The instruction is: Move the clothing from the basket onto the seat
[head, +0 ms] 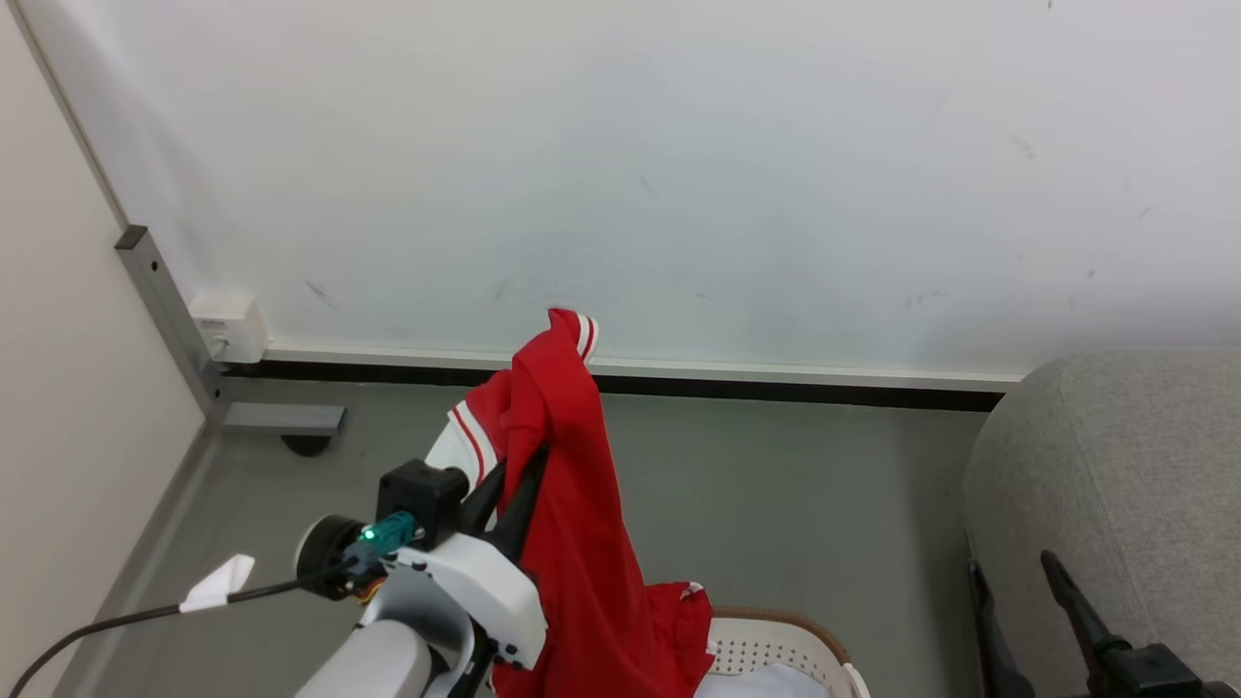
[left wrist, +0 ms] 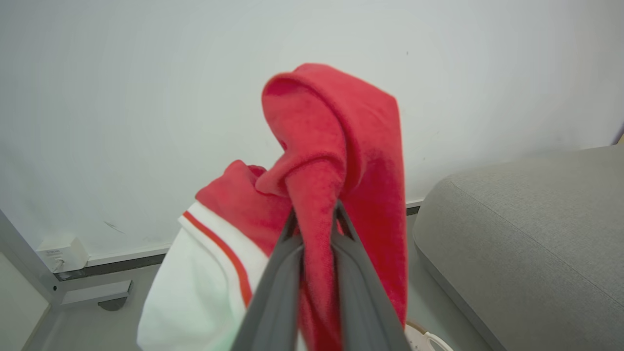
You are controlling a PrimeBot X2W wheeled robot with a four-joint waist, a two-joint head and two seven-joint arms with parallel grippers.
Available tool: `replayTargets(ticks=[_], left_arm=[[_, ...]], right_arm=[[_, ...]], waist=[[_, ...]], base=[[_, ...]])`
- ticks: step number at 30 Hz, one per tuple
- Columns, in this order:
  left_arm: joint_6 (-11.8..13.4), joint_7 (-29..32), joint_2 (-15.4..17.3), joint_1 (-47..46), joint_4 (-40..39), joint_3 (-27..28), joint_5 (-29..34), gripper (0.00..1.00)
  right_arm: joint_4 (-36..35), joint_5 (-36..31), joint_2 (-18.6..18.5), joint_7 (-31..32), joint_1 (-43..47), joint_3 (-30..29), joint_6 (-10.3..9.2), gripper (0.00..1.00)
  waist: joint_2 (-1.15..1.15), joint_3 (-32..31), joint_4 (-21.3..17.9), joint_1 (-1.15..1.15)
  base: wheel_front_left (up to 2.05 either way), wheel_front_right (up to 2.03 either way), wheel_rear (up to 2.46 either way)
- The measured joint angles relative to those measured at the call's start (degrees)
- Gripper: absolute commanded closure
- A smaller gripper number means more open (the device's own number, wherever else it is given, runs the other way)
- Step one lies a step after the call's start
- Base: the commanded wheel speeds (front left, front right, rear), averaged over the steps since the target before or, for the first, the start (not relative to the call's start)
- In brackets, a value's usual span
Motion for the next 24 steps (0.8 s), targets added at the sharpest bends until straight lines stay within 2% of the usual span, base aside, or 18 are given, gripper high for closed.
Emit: replayTargets(ticks=[4,8,14,20,24], left_arm=[[0.76,1.15,0.7,0.39,-2.78,0.02,-0.01,1.0],[1.18,1.93,1.16,0.99,-4.69,-0.21,-0.08,1.0],[1.37,2.67,1.21,1.06,-6.77,-0.81,-0.16,1.0],[0.64,3.6,1.05,0.83,-8.21,-1.75,-0.27,1.0],[-0.22,4.14,0.63,0.58,-9.56,-2.71,-0.68,1.0]], right_arm=[[-0.31,0.76,0.0,0.0,0.17,1.7,0.0,0.0],[-1.08,2.78,-0.04,-0.01,0.18,6.0,0.0,0.0],[-0.93,10.06,-3.9,0.0,-1.67,19.33,0.01,0.0],[1.79,17.04,-9.2,0.0,-8.25,33.01,0.01,0.0],[3.97,20.86,-10.82,0.0,-13.39,39.52,0.01,0.0]], waist=[[0.0,-0.16,-0.25,0.0],[0.0,-0.07,-0.44,0.0],[0.0,0.14,-0.63,0.01],[0.0,0.01,-0.64,0.01],[0.0,-0.16,-0.5,0.01]], base=[[0.0,0.0,0.0],[0.0,0.0,0.0],[0.0,0.0,0.0],[0.0,0.0,0.0],[0.0,0.0,0.0]])
